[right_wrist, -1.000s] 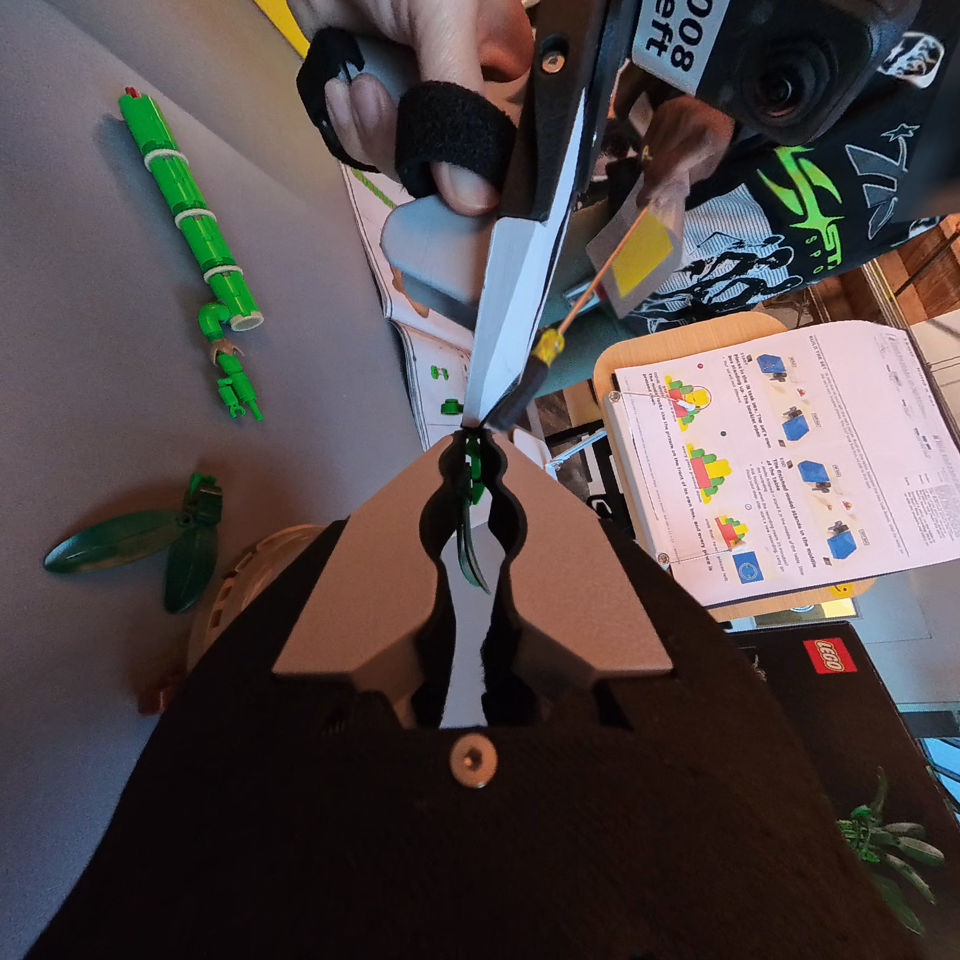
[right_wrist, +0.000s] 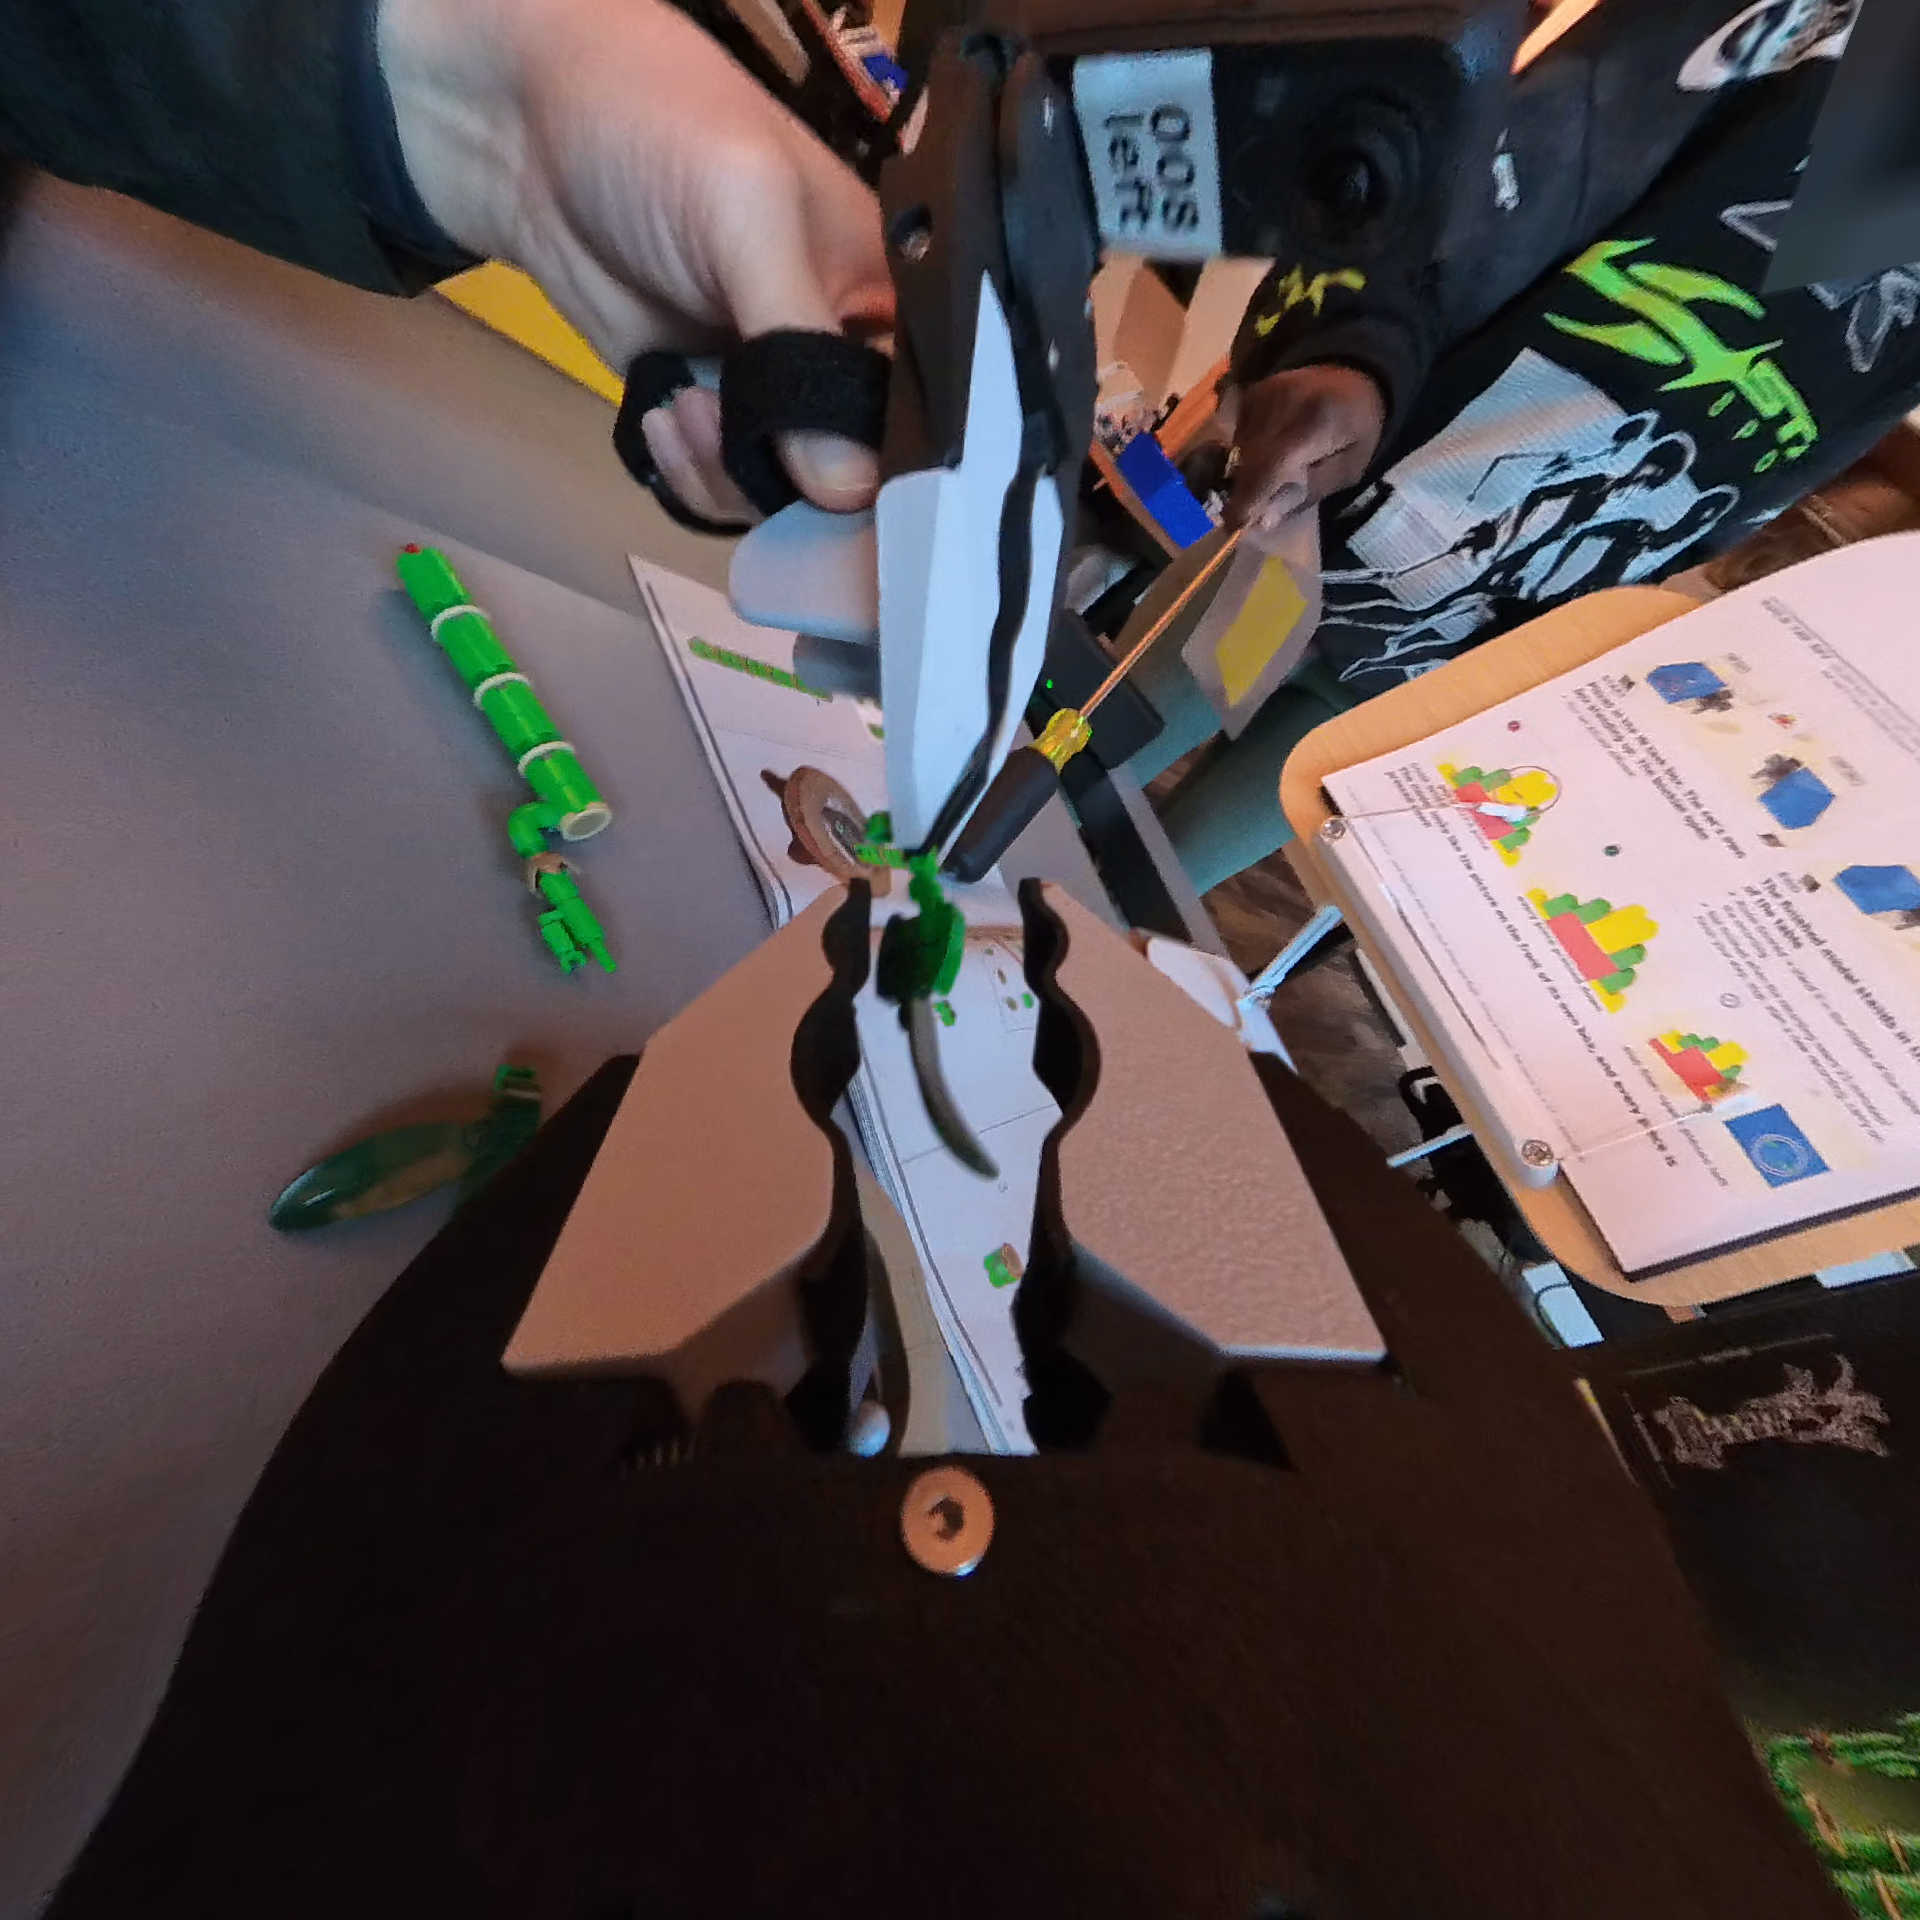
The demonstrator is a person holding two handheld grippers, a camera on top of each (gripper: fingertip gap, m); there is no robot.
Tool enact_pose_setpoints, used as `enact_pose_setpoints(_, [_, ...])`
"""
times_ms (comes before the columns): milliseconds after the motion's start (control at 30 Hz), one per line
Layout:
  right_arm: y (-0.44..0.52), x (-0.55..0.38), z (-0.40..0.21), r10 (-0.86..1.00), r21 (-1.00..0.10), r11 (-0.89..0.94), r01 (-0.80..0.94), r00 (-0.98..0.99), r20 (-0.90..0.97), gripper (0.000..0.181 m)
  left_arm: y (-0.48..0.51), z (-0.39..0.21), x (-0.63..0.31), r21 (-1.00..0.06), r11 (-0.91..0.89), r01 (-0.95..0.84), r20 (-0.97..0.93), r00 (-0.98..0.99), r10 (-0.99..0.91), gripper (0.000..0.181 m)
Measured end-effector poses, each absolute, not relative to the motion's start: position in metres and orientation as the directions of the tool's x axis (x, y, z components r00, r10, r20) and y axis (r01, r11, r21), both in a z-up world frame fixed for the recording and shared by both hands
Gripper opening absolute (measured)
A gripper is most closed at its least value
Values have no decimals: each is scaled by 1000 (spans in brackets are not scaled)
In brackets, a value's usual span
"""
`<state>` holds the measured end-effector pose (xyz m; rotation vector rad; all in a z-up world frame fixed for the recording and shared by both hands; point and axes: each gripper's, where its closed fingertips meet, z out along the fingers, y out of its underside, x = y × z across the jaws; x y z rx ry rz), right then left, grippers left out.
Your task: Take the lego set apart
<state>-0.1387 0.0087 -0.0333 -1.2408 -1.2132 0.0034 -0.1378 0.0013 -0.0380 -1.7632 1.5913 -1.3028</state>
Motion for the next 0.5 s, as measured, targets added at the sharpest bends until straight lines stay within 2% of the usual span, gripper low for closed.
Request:
enact_pose_setpoints(233, [10,-130,-32,675,-814,325,481,485,556,24,5,-32,-141,-819,-271,-506,367,-101,-925,3])
enact_pose_setpoints(400, [7,-132,-35,699,-819,334,467,459,548,24,3,-36,-142,-811,-255,-527,361,-108,-926,3])
enact_pose_setpoints(500, [4,-134,-35,750,-862,296,411,459,476,23,-1,-37,-142,-809,-242,-535,360,-125,-925,3])
